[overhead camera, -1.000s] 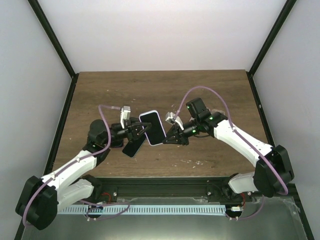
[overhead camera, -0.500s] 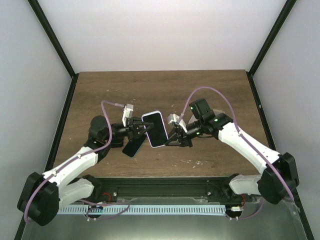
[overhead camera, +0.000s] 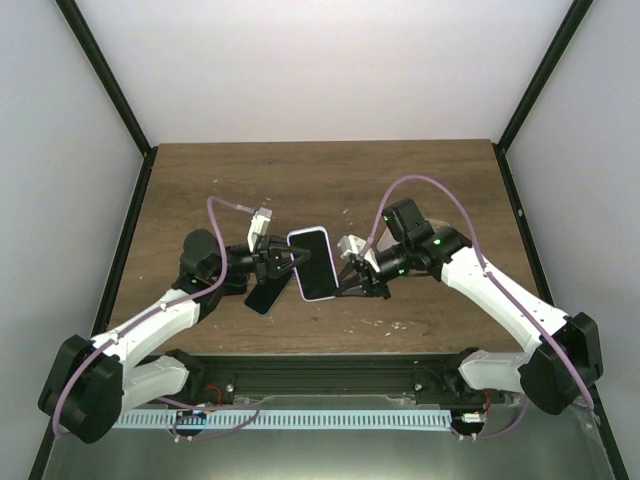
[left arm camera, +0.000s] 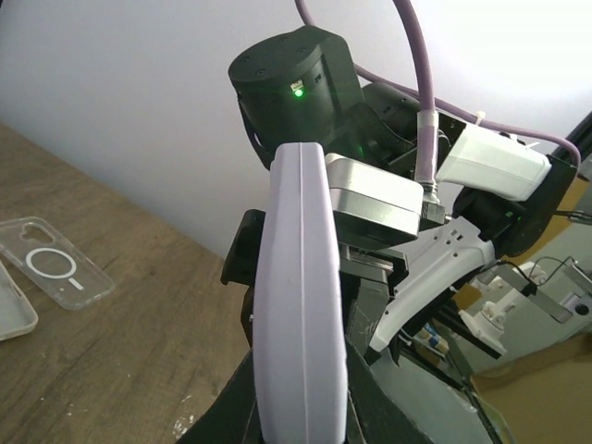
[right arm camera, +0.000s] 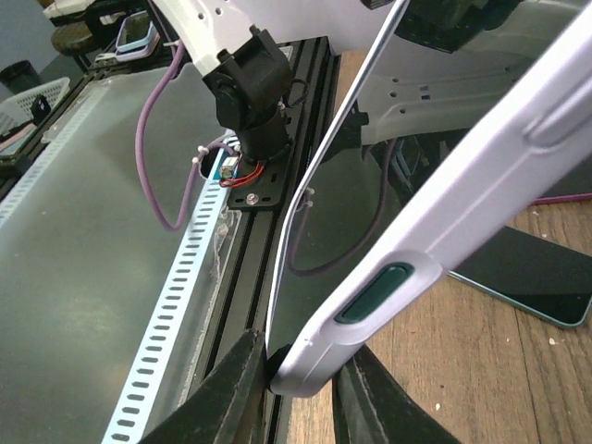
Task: Take the phone out of the phone case
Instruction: Remove the phone case from the phone.
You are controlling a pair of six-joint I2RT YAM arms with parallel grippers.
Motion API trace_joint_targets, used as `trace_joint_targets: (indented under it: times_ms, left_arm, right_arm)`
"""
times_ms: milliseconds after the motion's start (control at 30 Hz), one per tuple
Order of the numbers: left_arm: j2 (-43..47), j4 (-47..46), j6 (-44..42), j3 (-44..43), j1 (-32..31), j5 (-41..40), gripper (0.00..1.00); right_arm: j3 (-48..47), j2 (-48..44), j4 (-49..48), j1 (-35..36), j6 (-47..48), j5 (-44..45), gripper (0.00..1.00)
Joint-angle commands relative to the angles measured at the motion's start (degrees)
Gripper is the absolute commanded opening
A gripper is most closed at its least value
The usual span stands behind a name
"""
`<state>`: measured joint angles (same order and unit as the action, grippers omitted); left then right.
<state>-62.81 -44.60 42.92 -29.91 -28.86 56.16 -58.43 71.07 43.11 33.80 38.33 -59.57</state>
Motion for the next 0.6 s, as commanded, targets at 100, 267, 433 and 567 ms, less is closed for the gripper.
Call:
trace_joint_targets:
  times_ms: [100,267,433,567]
  left_arm:
    - [-2.44,-8.9,7.93,-1.82,0.17,2.21,0.0]
    - [-3.03,-10.39,10.44,-2.36,-0.03,2.5,0.0]
    - [-3.11,-9.72,10.72,-2.04,-0.21,1.57,0.0]
    - [-3.11,-9.72,11.17,-2.28,-0.61,1.21,0.0]
  right_arm:
    - [-3.15,-2.09,1.33,2.17,9.19,2.6,0.21]
    - [-3.98,-1.52,0.23,3.14,12.58,6.82,0.21]
    - [-5.74,-0.58,0.44,4.67,16.11,10.83,0.24]
    - [-6.16,-0.25,0.22,5.13,17.37,12.35,0.26]
